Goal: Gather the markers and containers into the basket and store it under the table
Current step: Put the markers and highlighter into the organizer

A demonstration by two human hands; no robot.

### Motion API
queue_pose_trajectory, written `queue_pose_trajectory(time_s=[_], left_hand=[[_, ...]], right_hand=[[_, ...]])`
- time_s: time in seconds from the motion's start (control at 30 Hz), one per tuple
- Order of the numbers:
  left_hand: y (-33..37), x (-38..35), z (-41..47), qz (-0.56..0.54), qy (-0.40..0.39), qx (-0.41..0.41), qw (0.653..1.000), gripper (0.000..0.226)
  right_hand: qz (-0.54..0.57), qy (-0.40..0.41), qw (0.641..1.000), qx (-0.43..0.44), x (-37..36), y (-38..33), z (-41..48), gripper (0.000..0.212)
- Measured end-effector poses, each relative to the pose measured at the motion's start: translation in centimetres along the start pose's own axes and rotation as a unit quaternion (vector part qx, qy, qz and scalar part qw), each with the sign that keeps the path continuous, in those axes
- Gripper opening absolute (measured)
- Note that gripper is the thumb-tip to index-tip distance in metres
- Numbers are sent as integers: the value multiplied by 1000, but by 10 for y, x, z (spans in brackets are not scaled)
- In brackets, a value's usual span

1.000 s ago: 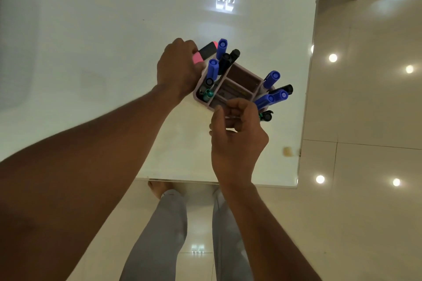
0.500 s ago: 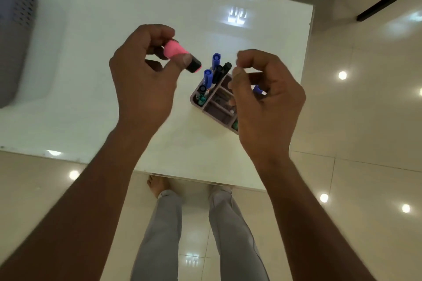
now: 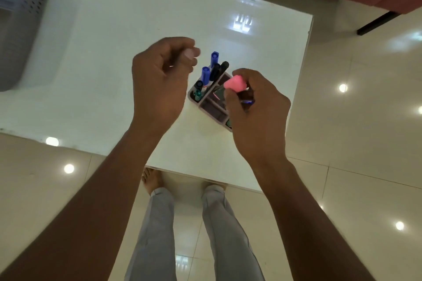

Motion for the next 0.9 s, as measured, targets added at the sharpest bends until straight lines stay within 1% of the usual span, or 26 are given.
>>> queue_pose_trajectory(time_s=[0.03, 0.07, 0.13, 0.17, 0.23, 0.27, 0.3, 0.4, 0.57, 0.63, 0.7, 0.8, 0.9], left_hand=[[-14, 2, 5, 14, 14, 26, 999, 19], [-29, 4, 10, 41, 13, 55, 998, 20], [-56, 5, 15, 97, -27, 107, 989, 22], [-65, 4, 16, 117, -51, 129, 983, 23], [-77, 2, 18, 131, -84, 157, 975, 35], [-79, 3, 18, 133, -94, 167, 972, 41], [-80, 3, 19, 131, -101, 173, 971, 39], [-86, 6, 21, 120, -109, 179, 970, 22], [-90, 10, 24, 117, -121, 174, 970, 19], [-91, 10, 24, 111, -118, 171, 972, 19], [-94, 11, 24, 109, -120, 167, 973, 19], [-97, 12, 25, 108, -123, 160, 974, 19], [-99, 13, 27, 104, -129, 154, 974, 21]], right_hand=[[-17, 3, 1000, -11, -4, 0, -3, 14], [-33, 2, 999, -22, -8, -1, -6, 11], [-67, -18, 997, -43, -19, -4, -12, 7], [-84, -39, 994, -60, -24, -4, -14, 9], [-112, -84, 986, -93, -35, -4, -15, 14], [-124, -102, 982, -102, -41, -4, -15, 17], [-135, -119, 978, -108, -47, -5, -14, 19], [-167, -150, 968, -115, -65, -7, -14, 22], [-185, -201, 945, -179, -90, -3, -8, 25], [-184, -192, 943, -198, -99, -1, -10, 25], [-165, -165, 949, -211, -106, 1, -15, 24], [-159, -123, 957, -208, -112, 6, -21, 24], [-159, -97, 960, -211, -111, 7, -27, 30]])
Point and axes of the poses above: each hand's wrist, its own z-axis towards the middle knuckle, its own x-axis out of the back of the hand, y = z × x, the point moved 1 cm from there along z, towards the middle knuckle, and after that the axes turned 10 degrees about -z, right-handed, at the moved point
